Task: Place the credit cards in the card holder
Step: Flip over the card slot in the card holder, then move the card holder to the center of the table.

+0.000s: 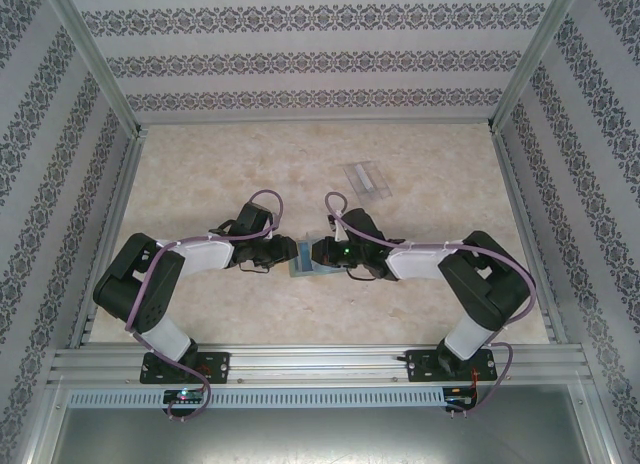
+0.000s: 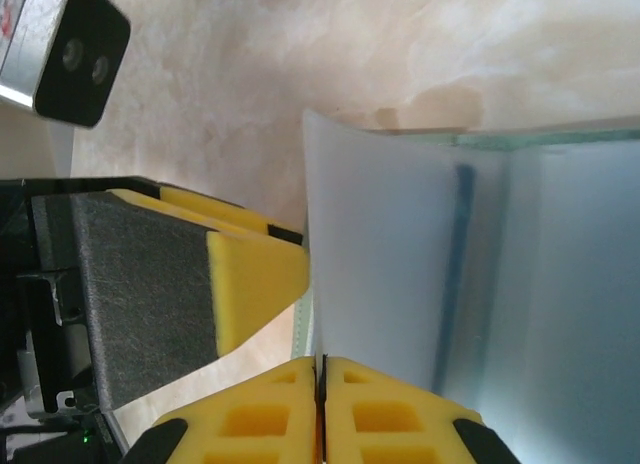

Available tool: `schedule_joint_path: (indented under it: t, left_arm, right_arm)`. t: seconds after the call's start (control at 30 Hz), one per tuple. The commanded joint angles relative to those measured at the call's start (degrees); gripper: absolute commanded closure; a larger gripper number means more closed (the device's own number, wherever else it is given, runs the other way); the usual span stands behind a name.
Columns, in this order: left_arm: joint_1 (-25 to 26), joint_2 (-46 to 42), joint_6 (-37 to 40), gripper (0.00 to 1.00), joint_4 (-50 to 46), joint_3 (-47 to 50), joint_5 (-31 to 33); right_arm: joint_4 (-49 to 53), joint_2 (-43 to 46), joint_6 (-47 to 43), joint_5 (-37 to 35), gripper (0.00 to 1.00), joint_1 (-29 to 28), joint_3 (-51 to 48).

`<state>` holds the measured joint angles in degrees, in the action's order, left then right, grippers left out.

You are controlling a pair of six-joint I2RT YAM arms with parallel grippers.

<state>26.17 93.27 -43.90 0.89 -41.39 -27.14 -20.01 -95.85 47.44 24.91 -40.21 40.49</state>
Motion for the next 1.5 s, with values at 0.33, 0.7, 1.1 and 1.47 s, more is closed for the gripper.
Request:
schedule_joint_path:
  t: [0.33, 0.7, 1.1, 1.47]
  left_arm:
    - [-4.7, -3.9, -0.5, 0.54, 0.3, 2.2, -1.6]
    - [-6.8, -5.3, 3.1, 0.43, -1.9, 1.4, -1.3]
    - [-1.8, -1.1, 2.7, 0.52, 0.8, 2.2, -3.3]
    - [1.5, -0.4, -5.1, 0.59, 7.0, 5.7, -3.3]
  right_arm:
    - [-2.1, -2.2, -5.3, 7.7, 0.69, -3.1, 5.2]
    - [6.5, 8.0, -12.2, 0.8, 0.64, 3.4, 3.4]
    - [24.5, 12.0, -28.7, -18.0, 0.60, 14.8, 15.0]
    - [42.2, -8.2, -43.0, -30.7, 0.45, 16.9, 39.4]
